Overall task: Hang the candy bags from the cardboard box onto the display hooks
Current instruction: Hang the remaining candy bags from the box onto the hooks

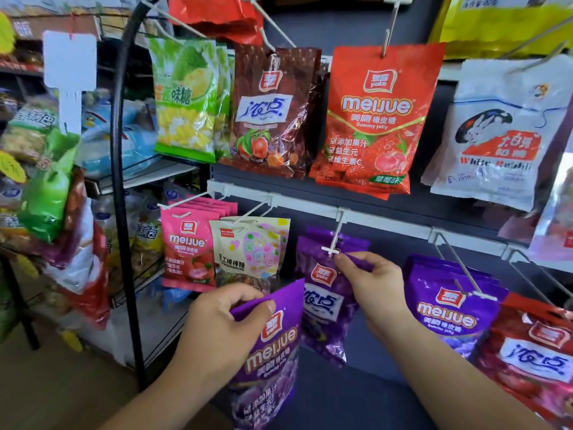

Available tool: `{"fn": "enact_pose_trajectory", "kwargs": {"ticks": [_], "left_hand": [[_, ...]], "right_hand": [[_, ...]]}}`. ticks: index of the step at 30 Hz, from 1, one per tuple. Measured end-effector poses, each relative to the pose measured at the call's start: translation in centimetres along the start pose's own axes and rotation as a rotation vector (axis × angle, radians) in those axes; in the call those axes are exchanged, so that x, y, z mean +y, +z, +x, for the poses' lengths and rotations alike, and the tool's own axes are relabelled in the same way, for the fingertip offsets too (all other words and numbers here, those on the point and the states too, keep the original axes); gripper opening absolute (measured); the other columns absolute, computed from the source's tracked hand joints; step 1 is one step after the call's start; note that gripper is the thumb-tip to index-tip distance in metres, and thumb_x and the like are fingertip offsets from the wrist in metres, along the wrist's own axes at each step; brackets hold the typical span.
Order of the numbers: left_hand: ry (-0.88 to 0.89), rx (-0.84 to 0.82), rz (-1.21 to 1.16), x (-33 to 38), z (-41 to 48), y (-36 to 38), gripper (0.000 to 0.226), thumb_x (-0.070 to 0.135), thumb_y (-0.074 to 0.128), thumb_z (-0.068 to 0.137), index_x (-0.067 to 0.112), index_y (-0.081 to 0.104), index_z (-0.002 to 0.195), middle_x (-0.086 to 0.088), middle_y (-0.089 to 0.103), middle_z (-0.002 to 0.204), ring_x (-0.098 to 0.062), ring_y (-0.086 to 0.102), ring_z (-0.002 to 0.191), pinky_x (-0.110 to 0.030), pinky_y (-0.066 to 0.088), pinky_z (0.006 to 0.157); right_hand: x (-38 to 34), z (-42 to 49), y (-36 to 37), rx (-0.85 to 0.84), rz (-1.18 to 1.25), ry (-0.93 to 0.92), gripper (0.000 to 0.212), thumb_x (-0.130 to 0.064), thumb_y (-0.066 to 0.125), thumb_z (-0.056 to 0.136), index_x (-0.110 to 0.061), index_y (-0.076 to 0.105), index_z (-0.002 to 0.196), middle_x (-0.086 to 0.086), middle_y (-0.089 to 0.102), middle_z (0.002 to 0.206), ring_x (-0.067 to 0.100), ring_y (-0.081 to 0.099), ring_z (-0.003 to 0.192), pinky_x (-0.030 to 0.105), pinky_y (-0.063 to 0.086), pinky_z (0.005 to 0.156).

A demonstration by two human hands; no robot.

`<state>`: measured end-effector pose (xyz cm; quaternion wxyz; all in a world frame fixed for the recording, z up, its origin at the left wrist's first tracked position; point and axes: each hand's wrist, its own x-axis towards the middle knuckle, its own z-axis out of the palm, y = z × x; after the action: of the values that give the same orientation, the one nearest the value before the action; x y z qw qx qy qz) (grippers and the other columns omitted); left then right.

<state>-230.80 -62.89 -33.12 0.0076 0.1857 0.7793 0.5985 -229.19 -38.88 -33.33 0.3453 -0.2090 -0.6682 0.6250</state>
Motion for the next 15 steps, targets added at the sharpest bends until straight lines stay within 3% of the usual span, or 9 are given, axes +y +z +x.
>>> {"fn": "enact_pose_trajectory", "kwargs": {"ticks": [4,8,11,13,15], "left_hand": [[-0.031,-0.021,-0.08,0.8,0.0,0.4,0.008,0.02,0.076,0.089,0.022,0.079,0.082,0.004,0.079,0.072,-0.015,0.077,0.064,-0.027,0.062,0.056],[-0.122,-0.057,-0.165,1.6,-0.1,0.3,0.005,0.025,0.074,0.091,0.023,0.079,0.088,0.003,0.08,0.075,-0.017,0.078,0.066,-0.025,0.061,0.055],[-0.142,-0.126,-0.155,1.9,0.0,-0.2,0.006,0.028,0.076,0.09,0.024,0.079,0.092,0.003,0.081,0.08,-0.017,0.079,0.071,-0.031,0.065,0.065],[-0.106,-0.189,-0.079,2.1,0.0,-0.4,0.006,0.03,0.078,0.088,0.026,0.079,0.091,0.005,0.081,0.082,-0.016,0.079,0.074,-0.032,0.065,0.067],[-0.031,-0.274,-0.01,2.6,-0.2,0.0,0.003,0.028,0.078,0.088,0.025,0.079,0.09,0.006,0.08,0.084,-0.014,0.078,0.076,-0.027,0.063,0.065]], "right_hand": [[1.1,1.6,0.3,0.035,-0.045,0.025,0.011,-0.011,0.081,0.088,-0.015,0.079,0.077,0.015,0.079,0.079,0.033,0.076,0.079,0.054,0.061,0.081],[1.8,3.9,0.2,0.083,-0.253,-0.047,0.013,-0.024,0.086,0.083,-0.015,0.078,0.078,0.003,0.077,0.075,0.032,0.076,0.083,0.044,0.062,0.077],[0.6,2.8,-0.5,0.097,-0.491,-0.219,0.02,-0.021,0.08,0.086,-0.014,0.075,0.104,-0.002,0.073,0.097,0.016,0.067,0.092,0.03,0.052,0.085],[-0.2,-0.1,-1.4,0.097,-0.48,-0.419,0.027,-0.017,0.076,0.09,-0.017,0.071,0.117,-0.003,0.067,0.113,0.009,0.062,0.103,0.027,0.049,0.096],[-0.9,-4.0,-2.8,-0.005,-0.312,-0.421,0.026,-0.021,0.075,0.094,-0.02,0.071,0.119,-0.005,0.069,0.12,0.007,0.064,0.113,0.025,0.048,0.102]]}}
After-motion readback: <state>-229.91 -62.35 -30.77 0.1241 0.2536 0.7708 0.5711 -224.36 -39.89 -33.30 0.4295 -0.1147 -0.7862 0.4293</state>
